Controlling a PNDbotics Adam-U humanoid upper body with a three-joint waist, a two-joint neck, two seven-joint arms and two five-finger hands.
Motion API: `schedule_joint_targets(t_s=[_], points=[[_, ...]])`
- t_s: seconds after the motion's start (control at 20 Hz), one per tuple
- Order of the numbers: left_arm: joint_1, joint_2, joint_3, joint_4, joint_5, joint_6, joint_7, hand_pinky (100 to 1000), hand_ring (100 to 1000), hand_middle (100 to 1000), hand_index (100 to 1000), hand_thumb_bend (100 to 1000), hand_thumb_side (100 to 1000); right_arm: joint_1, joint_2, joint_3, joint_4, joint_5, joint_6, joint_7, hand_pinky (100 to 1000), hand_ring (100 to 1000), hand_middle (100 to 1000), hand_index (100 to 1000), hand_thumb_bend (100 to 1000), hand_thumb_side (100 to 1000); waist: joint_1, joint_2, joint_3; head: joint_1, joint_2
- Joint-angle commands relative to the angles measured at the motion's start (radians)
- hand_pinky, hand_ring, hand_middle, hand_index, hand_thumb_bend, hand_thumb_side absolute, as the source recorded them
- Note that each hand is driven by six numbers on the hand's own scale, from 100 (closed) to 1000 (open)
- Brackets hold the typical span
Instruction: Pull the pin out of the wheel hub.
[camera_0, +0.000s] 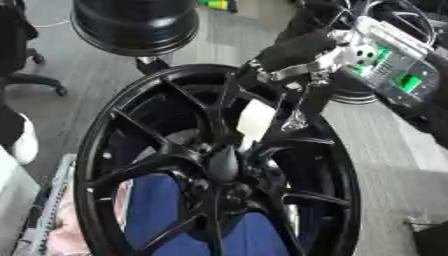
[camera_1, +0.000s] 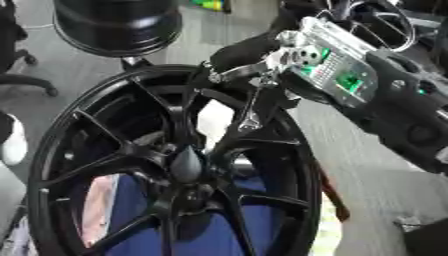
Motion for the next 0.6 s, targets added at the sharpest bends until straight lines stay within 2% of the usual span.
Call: schedule_joint_targets(t_s=[0.05,0.2,0.6], points=[[-0.014,0.025,0.012,-0.017,0.007,0.000,0.004,750,820,707,828,193,605,-0.017,-0.023,-0.020,-0.001,-0.002,-0.134,0.149,900,875,795,867,355,100,0.007,-0.014,0.001,-0.004,-0.004],[-0.015,0.023,0.012,-0.017,0.006,0.001,0.004,750,820,706,828,192,608,-0.021,-0.020,-0.020,-0.011,-0.021,-0.121,0.149,899,868,753,836,342,100,0.007,-0.013,0.000,-0.004,-0.002],[-0.013,0.024,0.013,-0.017,0.007,0.007,0.007,751,820,706,828,192,607,-0.025,-0.020,-0.005,-0.026,-0.053,-0.099,0.149,896,858,751,833,342,100,0.005,-0.019,-0.003,-0.004,-0.002]])
